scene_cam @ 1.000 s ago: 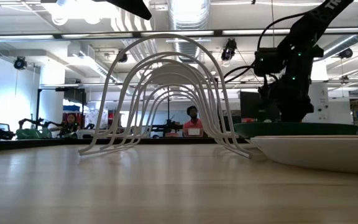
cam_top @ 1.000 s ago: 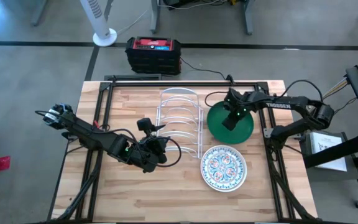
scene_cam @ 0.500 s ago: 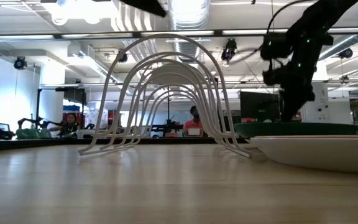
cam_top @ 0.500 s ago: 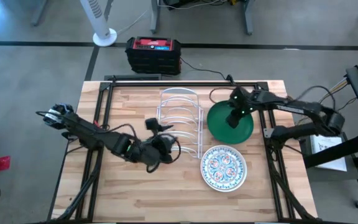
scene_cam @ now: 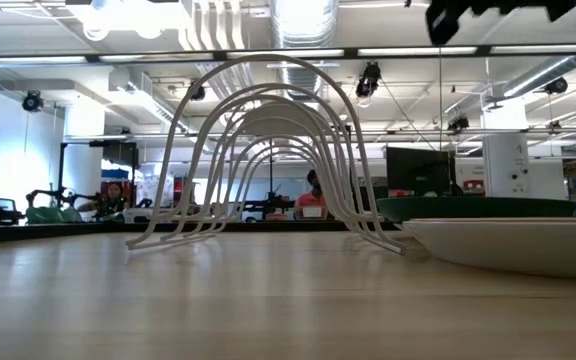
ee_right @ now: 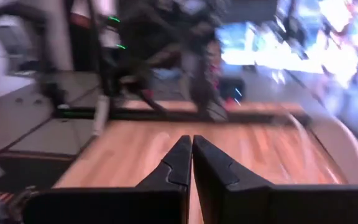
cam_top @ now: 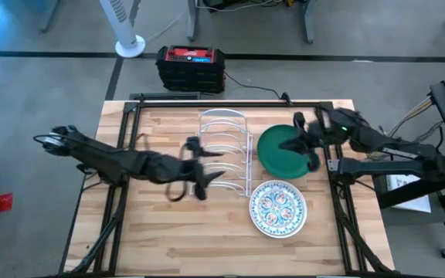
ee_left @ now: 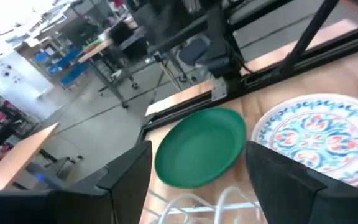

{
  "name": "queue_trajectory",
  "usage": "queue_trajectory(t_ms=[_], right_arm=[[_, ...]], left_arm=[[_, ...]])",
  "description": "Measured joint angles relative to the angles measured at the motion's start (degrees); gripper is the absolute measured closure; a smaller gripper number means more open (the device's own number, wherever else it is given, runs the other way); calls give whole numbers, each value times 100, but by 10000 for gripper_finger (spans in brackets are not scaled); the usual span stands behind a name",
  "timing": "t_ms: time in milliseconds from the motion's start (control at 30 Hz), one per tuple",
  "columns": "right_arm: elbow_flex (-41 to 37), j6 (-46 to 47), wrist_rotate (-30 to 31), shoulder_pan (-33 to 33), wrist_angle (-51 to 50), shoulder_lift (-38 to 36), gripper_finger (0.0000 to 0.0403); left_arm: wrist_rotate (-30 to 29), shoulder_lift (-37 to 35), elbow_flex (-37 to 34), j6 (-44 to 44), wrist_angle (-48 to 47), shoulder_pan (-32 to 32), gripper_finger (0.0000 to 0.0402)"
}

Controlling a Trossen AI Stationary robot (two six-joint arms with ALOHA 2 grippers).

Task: Sort dishes
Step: Return to Home Position

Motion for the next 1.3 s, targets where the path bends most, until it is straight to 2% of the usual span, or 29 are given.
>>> queue_trajectory(t_ms=[100, 200, 267, 400, 500, 567, 700, 767, 867, 933, 1100, 1300], right_arm=[[-59, -206, 364, 687, -298, -587, 396], [-88, -427, 1099, 1368, -946, -1227, 396], [-159, -437, 1581, 1760, -1088, -1604, 396], [-418, -550, 2123, 2231, -1063, -2053, 396], [-660, -522, 2550, 2311, -955, -2147, 396], [-928, -538, 2731, 2308, -615, -2061, 396], [-1389, -767, 2696, 2303, 556, -1601, 396], [-1435, -888, 2695, 2233, 866, -1300, 396], [-1424, -1074, 2674, 2104, 1020, -906, 396], [-1382, -1150, 2653, 2000, 997, -760, 396], [-1385, -1215, 2645, 1756, 1023, -877, 396], [-1684, -1171, 2573, 1661, 855, -1666, 396]], left_arm=[[-531, -629, -422, -199, -117, -337, 157], [-1419, -1332, -1009, -408, -51, -748, 157], [-1715, -1762, -1434, -467, 198, -920, 157], [-1669, -2354, -2229, -392, 879, -934, 157], [-1624, -2599, -2655, -338, 1306, -859, 157], [-1619, -2667, -2884, -125, 1700, -774, 157], [-1573, -2695, -3149, 532, 2535, -521, 157], [-1408, -2717, -3167, 693, 2614, -325, 157], [-644, -2810, -3182, 693, 2474, 31, 157], [-342, -2885, -3215, 605, 2420, 256, 158], [-340, -3225, -3520, 405, 2266, 376, 173], [-388, -3680, -3915, 102, 2260, 363, 189]])
